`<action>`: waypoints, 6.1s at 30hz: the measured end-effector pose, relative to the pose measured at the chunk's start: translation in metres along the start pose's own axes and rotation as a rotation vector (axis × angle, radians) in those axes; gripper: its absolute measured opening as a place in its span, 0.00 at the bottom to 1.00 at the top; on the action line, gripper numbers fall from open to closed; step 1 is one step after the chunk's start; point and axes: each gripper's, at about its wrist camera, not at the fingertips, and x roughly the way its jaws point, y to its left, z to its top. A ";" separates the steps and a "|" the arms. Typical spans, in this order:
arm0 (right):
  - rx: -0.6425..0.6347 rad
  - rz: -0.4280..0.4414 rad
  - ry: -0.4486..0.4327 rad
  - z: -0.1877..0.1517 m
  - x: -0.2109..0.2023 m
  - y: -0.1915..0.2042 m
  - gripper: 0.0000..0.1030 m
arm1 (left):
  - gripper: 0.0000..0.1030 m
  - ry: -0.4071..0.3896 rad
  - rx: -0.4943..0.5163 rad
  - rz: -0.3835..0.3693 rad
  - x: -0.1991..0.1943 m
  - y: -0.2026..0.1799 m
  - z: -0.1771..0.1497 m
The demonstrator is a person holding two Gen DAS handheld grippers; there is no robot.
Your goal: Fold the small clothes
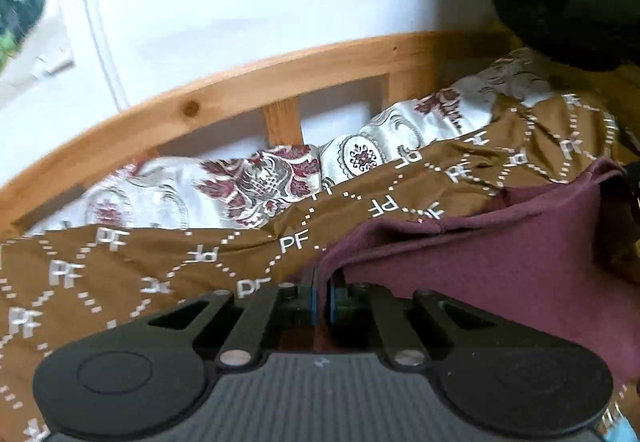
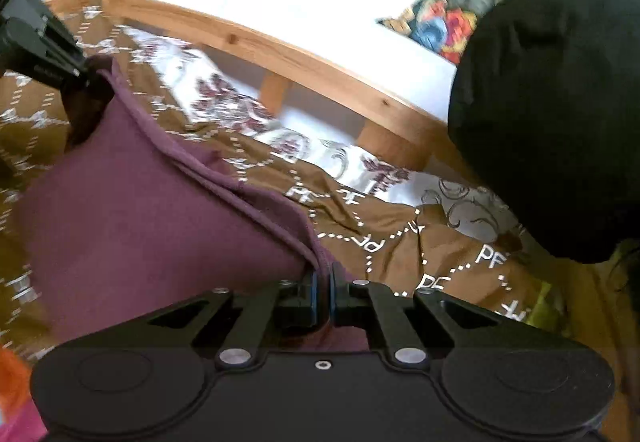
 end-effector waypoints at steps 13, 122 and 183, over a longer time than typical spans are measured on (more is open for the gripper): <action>0.212 -0.012 -0.051 -0.038 0.067 -0.023 0.48 | 0.60 0.070 -0.058 -0.053 0.052 0.016 -0.004; 0.602 -0.351 -0.030 -0.161 -0.025 0.064 0.99 | 0.99 0.174 -0.405 0.088 -0.032 -0.009 -0.181; 0.527 -0.161 -0.207 -0.099 -0.005 0.113 0.99 | 0.99 0.015 -0.427 -0.150 0.011 0.050 -0.164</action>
